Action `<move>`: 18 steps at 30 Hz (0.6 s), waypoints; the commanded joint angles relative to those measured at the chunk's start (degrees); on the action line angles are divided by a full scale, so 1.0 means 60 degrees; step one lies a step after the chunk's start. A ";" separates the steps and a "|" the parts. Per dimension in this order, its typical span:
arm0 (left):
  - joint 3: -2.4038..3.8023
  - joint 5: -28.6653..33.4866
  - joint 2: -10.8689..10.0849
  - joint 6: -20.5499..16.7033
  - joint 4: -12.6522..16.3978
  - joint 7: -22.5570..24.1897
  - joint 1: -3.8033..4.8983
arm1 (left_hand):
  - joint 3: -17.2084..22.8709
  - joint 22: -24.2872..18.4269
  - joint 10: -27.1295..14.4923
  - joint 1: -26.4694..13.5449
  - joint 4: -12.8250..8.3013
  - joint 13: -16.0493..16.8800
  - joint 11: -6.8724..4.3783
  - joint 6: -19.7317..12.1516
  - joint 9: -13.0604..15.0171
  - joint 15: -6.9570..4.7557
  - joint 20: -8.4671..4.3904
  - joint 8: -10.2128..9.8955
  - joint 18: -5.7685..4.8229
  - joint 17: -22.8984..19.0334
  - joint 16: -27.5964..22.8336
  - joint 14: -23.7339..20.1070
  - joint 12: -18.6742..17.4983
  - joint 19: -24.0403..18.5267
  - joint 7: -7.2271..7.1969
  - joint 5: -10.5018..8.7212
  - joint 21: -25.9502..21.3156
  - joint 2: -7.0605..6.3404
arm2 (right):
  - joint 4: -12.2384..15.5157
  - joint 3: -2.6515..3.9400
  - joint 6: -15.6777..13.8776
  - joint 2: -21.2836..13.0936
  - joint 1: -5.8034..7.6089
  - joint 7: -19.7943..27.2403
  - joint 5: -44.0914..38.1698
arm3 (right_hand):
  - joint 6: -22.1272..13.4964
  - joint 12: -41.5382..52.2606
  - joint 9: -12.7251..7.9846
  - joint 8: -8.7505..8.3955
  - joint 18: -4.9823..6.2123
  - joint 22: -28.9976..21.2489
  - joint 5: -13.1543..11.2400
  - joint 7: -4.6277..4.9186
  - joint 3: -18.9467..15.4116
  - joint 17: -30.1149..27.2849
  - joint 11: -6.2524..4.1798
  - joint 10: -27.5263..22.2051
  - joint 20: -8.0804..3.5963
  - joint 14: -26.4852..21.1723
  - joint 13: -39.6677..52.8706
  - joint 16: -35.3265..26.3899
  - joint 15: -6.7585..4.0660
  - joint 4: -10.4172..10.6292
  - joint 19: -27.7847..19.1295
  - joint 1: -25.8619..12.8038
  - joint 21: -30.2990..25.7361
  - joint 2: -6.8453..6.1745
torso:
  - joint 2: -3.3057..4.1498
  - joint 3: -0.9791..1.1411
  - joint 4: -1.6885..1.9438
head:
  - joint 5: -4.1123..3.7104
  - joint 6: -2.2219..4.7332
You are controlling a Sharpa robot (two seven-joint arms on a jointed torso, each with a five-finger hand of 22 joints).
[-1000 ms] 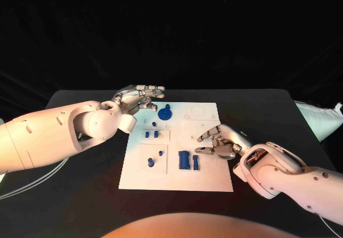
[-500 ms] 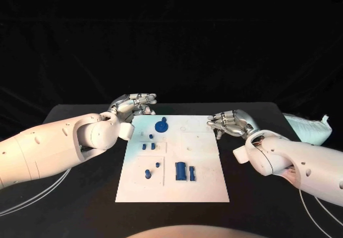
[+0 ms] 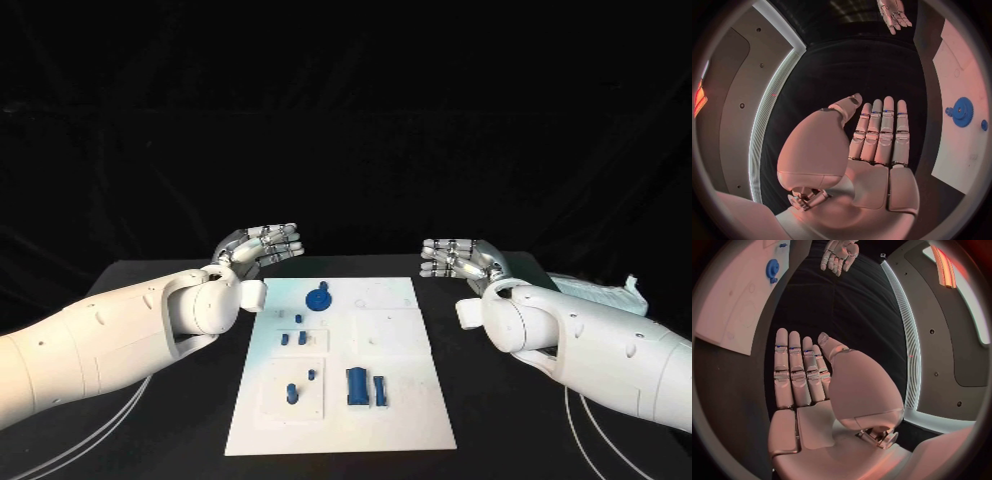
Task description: Assemble the parts on the task board
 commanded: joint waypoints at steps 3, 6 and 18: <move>0.0011 0.0350 0.0184 -0.0304 -0.0176 0.0473 -0.0066 | -0.0098 -0.0236 0.0072 0.0125 -0.0012 -0.0006 0.0020 0.0105 0.0001 0.0031 0.0015 -0.0083 0.0060 -0.0114 -0.0296 0.0144 -0.0181 0.0045 0.0027 -0.0031 0.0002 0.0002 | -0.0402 0.0016 0.0875 0.0209 0.0003 0.0589 0.0400 | -0.0042 -0.0026 -0.0013 -0.0016 0.0050 -0.0244 0.0052 0.0058 0.0049 -0.0297 0.0030 0.0106 -0.0032 0.0276 -0.0356 -0.0181 -0.0021 -0.0098 0.0255 -0.0127 -0.0199 0.0011 | -0.0124 0.0045 0.0010 | 0.0036 0.0191; 0.0005 0.0130 0.0172 -0.0151 -0.0167 0.0145 -0.0065 | -0.1262 -0.1259 -0.3108 -0.3736 -0.0028 -0.0591 -0.0406 -0.2889 -0.0630 -0.0329 -0.0705 -0.0953 -0.0514 -0.0925 -0.0964 -0.2854 -0.0506 -0.2515 -0.0516 -0.0405 -0.0628 0.0341 | -0.0383 0.0009 0.0305 0.0195 0.0005 0.0215 0.0200 | -0.2999 -0.0635 -0.0656 -0.0620 -0.0511 -0.1009 -0.0812 -0.0458 -0.0808 -0.0931 -0.0322 -0.3297 -0.0536 -0.3288 -0.1095 -0.1021 -0.0693 -0.0066 -0.2980 -0.4105 -0.0773 0.0510 | -0.0086 0.0033 0.0012 | 0.0023 0.0157; 0.0155 -0.0559 0.0060 -0.1854 0.0920 0.0442 -0.0303 | -0.2290 -0.2112 -0.5811 -0.6993 -0.0028 -0.0591 -0.1399 -0.5412 -0.0630 -0.1166 -0.1301 -0.0953 -0.0800 -0.0925 -0.1533 -0.5411 -0.1236 -0.4675 -0.0986 -0.1349 -0.0628 0.1043 | 0.1321 -0.0235 -0.1382 -0.0291 0.0145 0.0788 0.0701 | -0.5546 -0.0635 -0.0656 -0.0620 -0.0793 -0.1594 -0.0812 -0.0884 -0.1574 -0.1395 -0.1130 -0.6175 -0.0957 -0.6368 -0.1095 -0.1021 -0.0693 -0.0066 -0.5817 -0.7539 -0.1202 0.0510 | -0.0034 0.0252 0.0674 | -0.0263 0.0775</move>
